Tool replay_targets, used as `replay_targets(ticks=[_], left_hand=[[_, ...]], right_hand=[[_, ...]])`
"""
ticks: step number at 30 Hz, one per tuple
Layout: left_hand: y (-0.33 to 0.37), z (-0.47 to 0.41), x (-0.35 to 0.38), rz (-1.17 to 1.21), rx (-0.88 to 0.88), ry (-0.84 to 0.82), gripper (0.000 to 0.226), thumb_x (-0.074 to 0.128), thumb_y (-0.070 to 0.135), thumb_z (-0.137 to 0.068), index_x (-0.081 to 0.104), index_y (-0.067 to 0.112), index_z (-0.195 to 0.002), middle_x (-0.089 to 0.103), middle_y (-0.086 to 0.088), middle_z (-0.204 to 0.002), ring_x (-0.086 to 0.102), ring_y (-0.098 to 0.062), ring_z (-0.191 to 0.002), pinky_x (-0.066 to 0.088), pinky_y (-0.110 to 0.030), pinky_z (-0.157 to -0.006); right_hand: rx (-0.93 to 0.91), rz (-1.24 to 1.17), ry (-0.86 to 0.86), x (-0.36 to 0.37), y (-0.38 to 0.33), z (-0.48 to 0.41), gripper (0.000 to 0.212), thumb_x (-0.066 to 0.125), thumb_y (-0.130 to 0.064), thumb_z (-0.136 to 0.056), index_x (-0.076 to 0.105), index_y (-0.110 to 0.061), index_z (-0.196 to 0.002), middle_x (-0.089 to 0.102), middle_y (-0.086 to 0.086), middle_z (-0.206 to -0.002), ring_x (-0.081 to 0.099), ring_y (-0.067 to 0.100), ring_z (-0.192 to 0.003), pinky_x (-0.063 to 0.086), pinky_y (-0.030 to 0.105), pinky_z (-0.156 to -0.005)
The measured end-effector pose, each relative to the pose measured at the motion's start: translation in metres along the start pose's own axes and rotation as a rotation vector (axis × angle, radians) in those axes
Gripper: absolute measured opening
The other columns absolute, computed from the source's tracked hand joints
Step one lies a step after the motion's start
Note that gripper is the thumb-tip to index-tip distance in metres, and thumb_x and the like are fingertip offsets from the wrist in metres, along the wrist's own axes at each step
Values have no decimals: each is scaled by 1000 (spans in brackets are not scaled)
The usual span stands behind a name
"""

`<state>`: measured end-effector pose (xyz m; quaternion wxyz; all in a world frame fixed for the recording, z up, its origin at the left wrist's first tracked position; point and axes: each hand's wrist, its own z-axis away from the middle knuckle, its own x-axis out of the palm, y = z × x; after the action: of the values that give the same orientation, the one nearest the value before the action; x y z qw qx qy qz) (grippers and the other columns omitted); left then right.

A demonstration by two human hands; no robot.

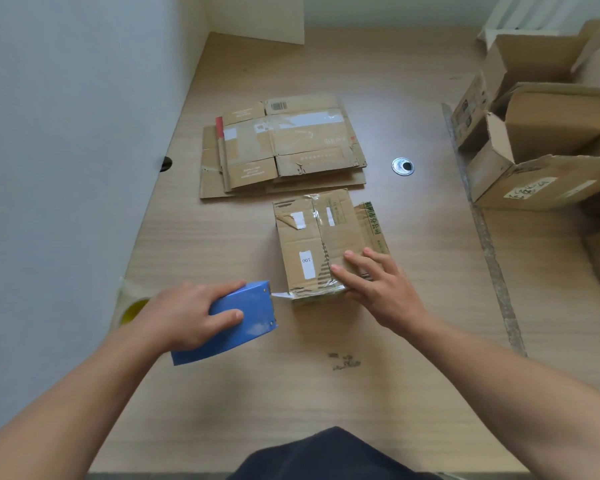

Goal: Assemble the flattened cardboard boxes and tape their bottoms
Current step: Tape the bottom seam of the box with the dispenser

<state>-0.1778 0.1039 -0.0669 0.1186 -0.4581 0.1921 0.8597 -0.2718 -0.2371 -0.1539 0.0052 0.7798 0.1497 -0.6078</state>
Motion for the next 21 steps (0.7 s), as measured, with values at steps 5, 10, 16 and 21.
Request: replay_targets(ticks=[5,10,16,21], left_hand=[[5,-17,12,-50,-17,59,57,40,64,-86,28,57,-142,66,15,-111,50,-15,-85,48,-31,-71],[16,-28,20,-104,-30,124,58,35,65,-86,23,58,-143,67,9,-111,60,-23,-95,48,-34,-73],[26,-31,23,-143,-67,223,58,34,64,-93,18,53,-147,69,4,-109,63,-26,-98,39,-34,-65],[38,-32,26,-143,-73,271,57,35,63,-94,18,53,-147,68,4,-113,63,-27,-101,40,-33,-67]], right_hand=[[-28,-7,-26,-3,2,0,53,85,-19,-77,69,-23,-127,64,13,-131,61,49,-110,57,51,-87],[-25,-49,-49,-4,1,-2,57,88,-11,-72,70,-21,-126,64,16,-129,60,53,-107,59,53,-78],[-98,-84,-119,-18,16,-4,62,89,-6,-70,70,-25,-126,63,14,-132,61,52,-98,60,49,-75],[-57,-98,-134,-17,10,-4,58,87,-3,-72,71,-24,-124,64,15,-130,61,54,-100,58,50,-76]])
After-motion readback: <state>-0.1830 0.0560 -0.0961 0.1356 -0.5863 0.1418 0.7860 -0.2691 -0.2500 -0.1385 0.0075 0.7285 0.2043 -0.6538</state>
